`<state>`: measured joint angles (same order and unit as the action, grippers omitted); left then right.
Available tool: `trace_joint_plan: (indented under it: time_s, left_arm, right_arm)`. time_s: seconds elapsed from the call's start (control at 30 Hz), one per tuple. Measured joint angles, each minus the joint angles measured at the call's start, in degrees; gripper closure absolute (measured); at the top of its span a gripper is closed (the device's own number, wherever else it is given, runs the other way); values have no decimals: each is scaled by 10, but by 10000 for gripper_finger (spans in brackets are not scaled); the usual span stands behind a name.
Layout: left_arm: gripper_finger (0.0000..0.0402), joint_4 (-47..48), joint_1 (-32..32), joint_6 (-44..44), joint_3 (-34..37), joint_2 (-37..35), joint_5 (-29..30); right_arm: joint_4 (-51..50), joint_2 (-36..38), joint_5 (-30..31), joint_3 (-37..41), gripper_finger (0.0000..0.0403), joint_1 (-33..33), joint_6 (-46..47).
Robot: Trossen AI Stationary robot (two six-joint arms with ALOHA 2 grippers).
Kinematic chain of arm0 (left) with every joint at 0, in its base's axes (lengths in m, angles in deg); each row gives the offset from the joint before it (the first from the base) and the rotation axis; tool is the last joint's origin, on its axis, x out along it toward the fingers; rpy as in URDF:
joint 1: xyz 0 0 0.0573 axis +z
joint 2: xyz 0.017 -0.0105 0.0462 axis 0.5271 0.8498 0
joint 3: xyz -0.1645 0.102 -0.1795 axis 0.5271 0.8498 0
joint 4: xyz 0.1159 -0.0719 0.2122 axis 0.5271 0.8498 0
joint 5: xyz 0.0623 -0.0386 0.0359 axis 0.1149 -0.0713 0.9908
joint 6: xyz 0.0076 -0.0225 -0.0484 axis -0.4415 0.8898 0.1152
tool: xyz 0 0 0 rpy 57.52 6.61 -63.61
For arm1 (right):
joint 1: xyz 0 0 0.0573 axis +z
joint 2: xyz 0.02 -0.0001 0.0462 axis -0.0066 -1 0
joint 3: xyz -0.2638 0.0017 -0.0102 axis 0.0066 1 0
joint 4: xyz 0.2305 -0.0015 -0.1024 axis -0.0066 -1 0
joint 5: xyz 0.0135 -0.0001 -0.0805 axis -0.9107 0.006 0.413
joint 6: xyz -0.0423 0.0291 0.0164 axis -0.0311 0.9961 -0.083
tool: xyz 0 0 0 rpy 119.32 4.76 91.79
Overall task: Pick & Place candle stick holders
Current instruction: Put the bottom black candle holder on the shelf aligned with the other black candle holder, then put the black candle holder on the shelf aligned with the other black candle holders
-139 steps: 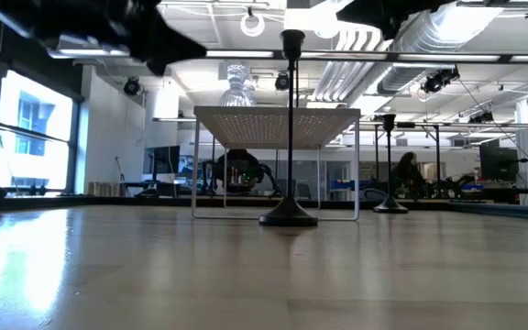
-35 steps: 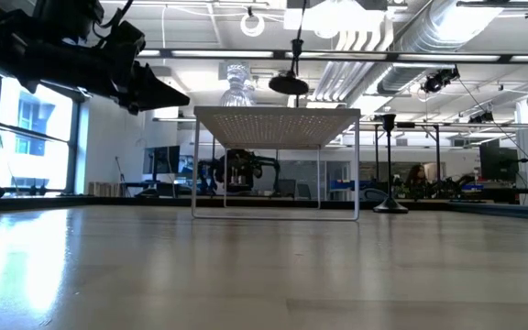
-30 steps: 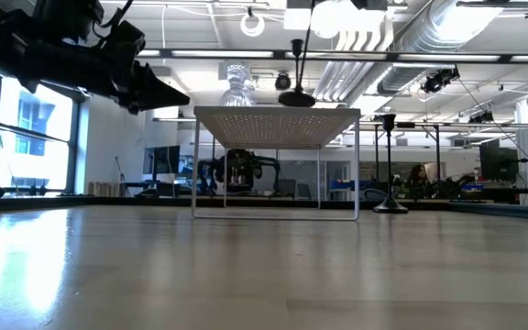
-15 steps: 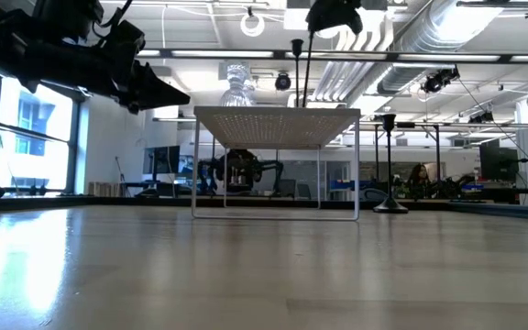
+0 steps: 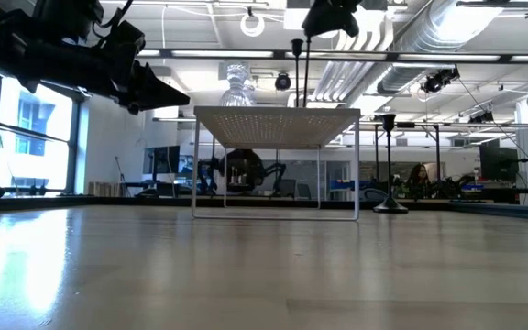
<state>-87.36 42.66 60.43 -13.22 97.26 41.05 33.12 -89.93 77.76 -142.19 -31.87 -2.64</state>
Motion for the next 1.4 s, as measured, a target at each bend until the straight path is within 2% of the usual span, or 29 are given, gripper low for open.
trace_joint_plan:
  time_s: [0.4,0.63,0.87,1.0,1.27,1.33,1.4]
  left_arm:
    - [401,0,0,0,0,0,0]
    - [401,0,0,0,0,0,0]
    - [401,0,0,0,0,0,-3]
    - [401,-1,0,0,0,0,-14]
    - [401,-1,0,0,0,0,-14]
    - [401,0,0,0,0,0,-14]
    - [401,0,0,0,0,0,-15]
  right_arm:
    - [1,0,4,0,260,-4,-14]
    - [2,0,10,0,220,-3,-27]
    - [41,7,13,0,172,-3,-50]
    - [61,26,27,0,158,-3,-53]
    - [70,85,56,0,157,-3,-70]
    - [46,104,64,0,166,-3,-93]
    - [17,121,98,0,188,-3,-105]
